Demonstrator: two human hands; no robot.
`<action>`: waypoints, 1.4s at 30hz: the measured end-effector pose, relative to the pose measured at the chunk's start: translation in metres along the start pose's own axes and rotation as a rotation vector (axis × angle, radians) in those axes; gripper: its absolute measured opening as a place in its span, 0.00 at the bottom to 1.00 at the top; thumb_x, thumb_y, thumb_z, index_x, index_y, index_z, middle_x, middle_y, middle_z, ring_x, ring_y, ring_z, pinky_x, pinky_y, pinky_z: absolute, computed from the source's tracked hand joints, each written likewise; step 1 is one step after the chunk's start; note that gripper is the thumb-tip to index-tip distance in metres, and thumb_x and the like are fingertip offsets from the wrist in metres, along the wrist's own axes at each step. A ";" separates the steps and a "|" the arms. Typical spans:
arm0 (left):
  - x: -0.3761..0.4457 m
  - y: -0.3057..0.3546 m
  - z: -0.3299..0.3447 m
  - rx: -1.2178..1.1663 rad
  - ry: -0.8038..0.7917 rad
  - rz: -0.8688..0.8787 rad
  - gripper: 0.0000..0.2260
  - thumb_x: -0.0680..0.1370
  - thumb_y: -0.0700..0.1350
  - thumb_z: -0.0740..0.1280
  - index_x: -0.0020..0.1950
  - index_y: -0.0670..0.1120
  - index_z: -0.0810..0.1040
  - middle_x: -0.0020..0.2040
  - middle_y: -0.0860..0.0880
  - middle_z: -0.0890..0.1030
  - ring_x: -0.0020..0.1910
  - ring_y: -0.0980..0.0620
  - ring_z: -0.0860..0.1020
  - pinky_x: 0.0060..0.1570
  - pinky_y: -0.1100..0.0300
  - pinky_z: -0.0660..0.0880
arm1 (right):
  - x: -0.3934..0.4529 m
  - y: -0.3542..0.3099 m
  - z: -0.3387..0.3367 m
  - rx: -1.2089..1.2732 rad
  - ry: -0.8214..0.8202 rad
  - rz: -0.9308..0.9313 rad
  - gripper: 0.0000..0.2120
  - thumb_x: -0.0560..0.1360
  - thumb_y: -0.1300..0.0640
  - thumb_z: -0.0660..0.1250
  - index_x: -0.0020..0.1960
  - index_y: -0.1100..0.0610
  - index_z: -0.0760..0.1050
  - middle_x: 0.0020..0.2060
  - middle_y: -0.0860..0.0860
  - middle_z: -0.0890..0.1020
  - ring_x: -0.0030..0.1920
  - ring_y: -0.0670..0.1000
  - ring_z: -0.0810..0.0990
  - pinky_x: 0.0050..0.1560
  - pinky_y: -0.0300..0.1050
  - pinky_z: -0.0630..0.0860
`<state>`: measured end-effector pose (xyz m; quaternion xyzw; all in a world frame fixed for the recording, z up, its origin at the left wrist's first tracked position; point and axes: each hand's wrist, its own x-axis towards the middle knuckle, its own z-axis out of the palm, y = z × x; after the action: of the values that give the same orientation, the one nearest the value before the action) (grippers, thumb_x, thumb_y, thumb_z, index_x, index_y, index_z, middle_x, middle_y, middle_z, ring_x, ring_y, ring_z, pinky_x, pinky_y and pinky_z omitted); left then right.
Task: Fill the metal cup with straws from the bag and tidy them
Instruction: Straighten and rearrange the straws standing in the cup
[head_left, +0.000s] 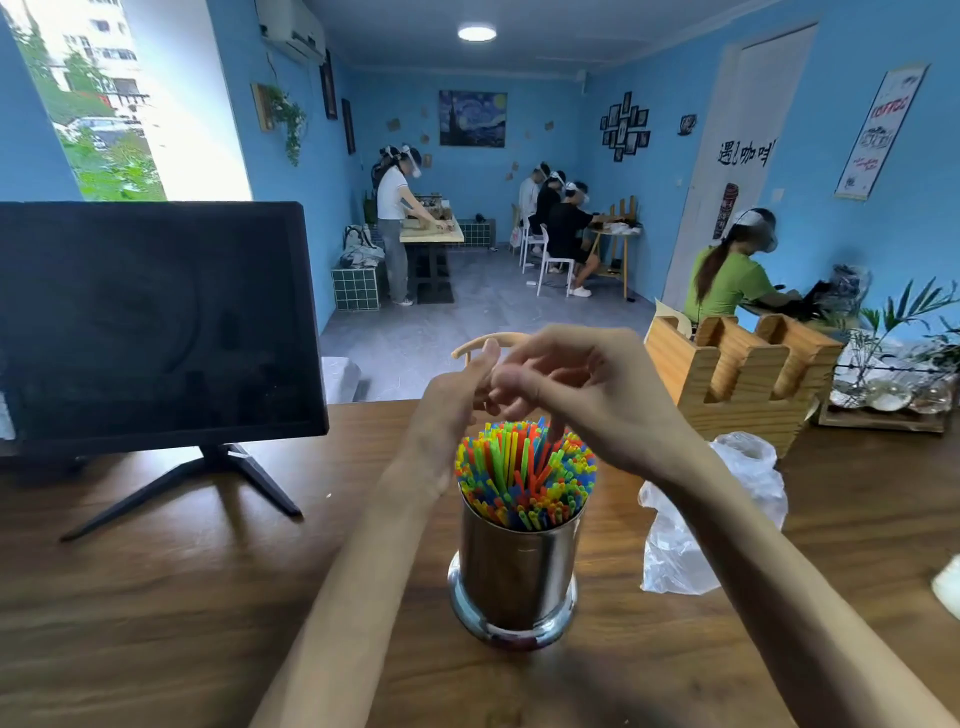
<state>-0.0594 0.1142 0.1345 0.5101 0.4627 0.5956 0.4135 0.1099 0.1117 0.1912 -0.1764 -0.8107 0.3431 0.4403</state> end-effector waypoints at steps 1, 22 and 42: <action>0.002 0.001 -0.001 -0.088 -0.035 -0.052 0.19 0.77 0.64 0.66 0.47 0.51 0.88 0.45 0.45 0.87 0.48 0.53 0.83 0.56 0.48 0.73 | -0.005 0.001 0.002 -0.017 -0.040 0.001 0.08 0.74 0.54 0.75 0.48 0.60 0.84 0.37 0.51 0.87 0.36 0.49 0.87 0.30 0.40 0.79; 0.000 -0.017 -0.003 0.324 0.074 0.326 0.46 0.80 0.37 0.71 0.79 0.72 0.47 0.51 0.50 0.81 0.38 0.49 0.86 0.43 0.56 0.84 | 0.001 0.130 -0.016 -0.341 -0.056 0.498 0.08 0.78 0.47 0.72 0.46 0.51 0.86 0.40 0.44 0.86 0.44 0.44 0.84 0.44 0.40 0.79; -0.004 -0.033 -0.007 0.584 0.090 0.260 0.09 0.72 0.56 0.78 0.46 0.59 0.80 0.42 0.60 0.84 0.46 0.63 0.80 0.49 0.65 0.75 | 0.018 0.033 -0.013 0.085 0.181 0.031 0.06 0.76 0.58 0.73 0.46 0.62 0.81 0.30 0.51 0.83 0.27 0.45 0.79 0.27 0.32 0.71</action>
<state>-0.0649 0.1166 0.1009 0.6352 0.5629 0.5073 0.1492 0.1102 0.1505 0.1827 -0.2004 -0.7495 0.3665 0.5136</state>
